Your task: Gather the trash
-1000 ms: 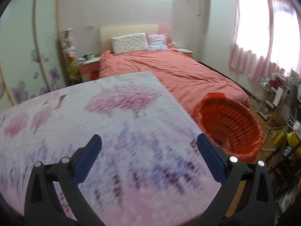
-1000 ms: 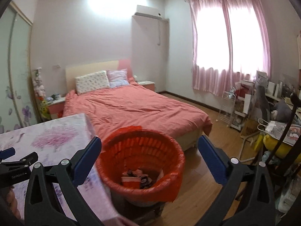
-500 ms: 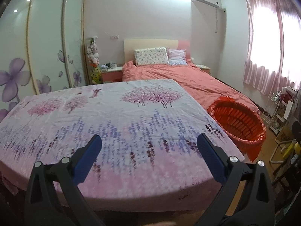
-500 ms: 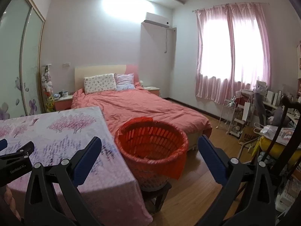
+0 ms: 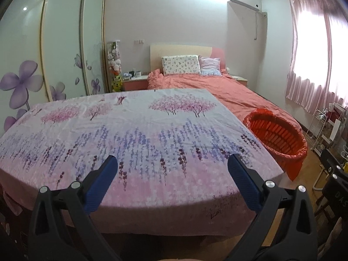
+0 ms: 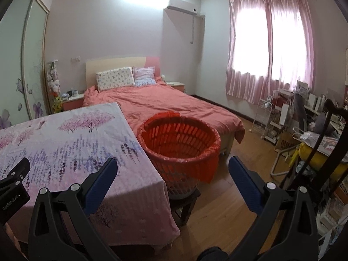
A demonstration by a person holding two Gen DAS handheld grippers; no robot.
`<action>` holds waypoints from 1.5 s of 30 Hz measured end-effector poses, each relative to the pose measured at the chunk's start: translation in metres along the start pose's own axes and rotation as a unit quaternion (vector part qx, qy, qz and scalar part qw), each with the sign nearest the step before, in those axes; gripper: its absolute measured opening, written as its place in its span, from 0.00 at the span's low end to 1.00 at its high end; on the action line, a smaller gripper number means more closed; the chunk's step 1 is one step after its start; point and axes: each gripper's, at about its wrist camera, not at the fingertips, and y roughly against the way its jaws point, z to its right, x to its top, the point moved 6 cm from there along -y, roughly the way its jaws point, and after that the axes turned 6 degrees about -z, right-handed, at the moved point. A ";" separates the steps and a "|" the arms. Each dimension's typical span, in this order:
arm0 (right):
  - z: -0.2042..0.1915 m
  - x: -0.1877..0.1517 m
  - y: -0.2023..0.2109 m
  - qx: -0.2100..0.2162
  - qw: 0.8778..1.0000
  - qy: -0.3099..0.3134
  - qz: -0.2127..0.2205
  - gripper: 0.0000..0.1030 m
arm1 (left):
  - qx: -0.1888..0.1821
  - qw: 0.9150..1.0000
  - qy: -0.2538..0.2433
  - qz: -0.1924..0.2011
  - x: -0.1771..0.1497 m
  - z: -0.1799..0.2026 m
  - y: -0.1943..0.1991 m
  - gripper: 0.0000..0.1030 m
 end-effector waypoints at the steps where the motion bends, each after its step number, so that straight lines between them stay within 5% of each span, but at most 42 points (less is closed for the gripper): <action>1: -0.001 -0.004 0.000 0.000 1.000 -0.002 -0.003 0.98 | -0.001 1.000 0.001 -0.002 -0.001 0.001 -0.001 0.96; 31: 0.021 -0.012 -0.009 -0.032 0.999 -0.004 -0.017 0.98 | -0.021 0.999 0.003 -0.034 -0.009 0.024 -0.008 0.96; 45: 0.025 -0.008 -0.008 -0.034 0.999 -0.009 -0.012 0.98 | -0.023 1.000 -0.011 -0.014 0.000 0.037 0.001 0.96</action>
